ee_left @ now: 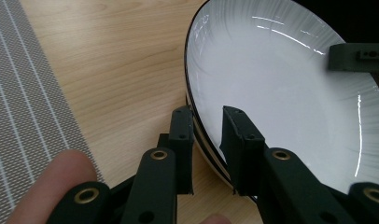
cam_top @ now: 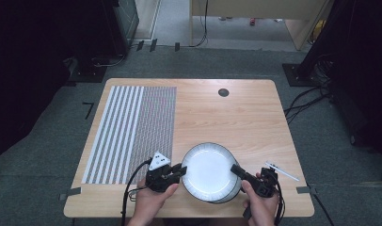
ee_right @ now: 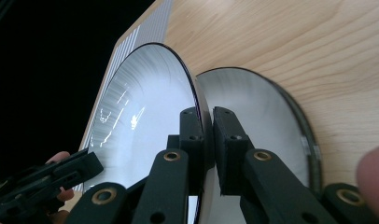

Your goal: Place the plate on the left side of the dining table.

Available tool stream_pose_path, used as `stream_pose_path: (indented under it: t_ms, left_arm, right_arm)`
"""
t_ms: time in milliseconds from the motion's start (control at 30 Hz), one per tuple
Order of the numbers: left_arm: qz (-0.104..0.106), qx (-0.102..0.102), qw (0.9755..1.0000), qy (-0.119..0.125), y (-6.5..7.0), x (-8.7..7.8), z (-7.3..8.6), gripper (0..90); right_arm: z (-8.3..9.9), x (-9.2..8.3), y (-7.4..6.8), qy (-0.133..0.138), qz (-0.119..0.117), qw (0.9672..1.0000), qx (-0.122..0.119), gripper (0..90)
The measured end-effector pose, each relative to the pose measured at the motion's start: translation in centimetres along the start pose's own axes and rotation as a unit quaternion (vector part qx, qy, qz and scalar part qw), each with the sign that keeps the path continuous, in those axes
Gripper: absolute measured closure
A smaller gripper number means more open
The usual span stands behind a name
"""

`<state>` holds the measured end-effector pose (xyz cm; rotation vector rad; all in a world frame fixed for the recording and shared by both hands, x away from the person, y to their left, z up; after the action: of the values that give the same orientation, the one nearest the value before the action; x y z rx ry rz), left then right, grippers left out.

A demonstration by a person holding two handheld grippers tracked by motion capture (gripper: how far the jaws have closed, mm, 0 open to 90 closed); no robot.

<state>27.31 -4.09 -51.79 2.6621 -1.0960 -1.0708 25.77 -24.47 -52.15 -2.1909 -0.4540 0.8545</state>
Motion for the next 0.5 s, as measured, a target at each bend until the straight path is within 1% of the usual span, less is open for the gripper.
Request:
stream_pose_path:
  t_ms: [100, 300, 367, 500]
  left_arm:
    - [-0.002, -0.004, 1.0, 0.005, -0.8, -0.8, -0.3, 75.0]
    - [-0.014, -0.021, 0.9994, 0.023, -2.8, -2.5, -1.2, 76.0]
    - [-0.017, -0.029, 0.999, 0.031, -3.6, -3.2, -1.6, 76.4]
    - [-0.025, -0.038, 0.9981, 0.042, -4.9, -4.6, -2.2, 76.9]
  right_arm:
    - [0.1, 0.5, -1.1, -0.006, -0.004, 1.0, -0.007, 83.4]
    - [-0.3, 2.1, -3.7, -0.007, -0.007, 0.9997, -0.02, 83.4]
    - [-0.5, 2.8, -4.6, -0.008, -0.009, 0.9996, -0.025, 83.3]
    - [-0.7, 4.0, -6.5, -0.011, -0.014, 0.9992, -0.036, 83.4]
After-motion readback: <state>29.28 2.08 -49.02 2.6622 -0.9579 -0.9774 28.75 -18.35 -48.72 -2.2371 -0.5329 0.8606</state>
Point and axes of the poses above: each handheld gripper's, and its own axes: x roughly forward along the jaws, z roughly out of its underside, y roughly to its right, the point moved 10 cm from there along x, roughly forward along the jaws, and after that the axes turned 1 degree about -z, right-handed, at the moved point
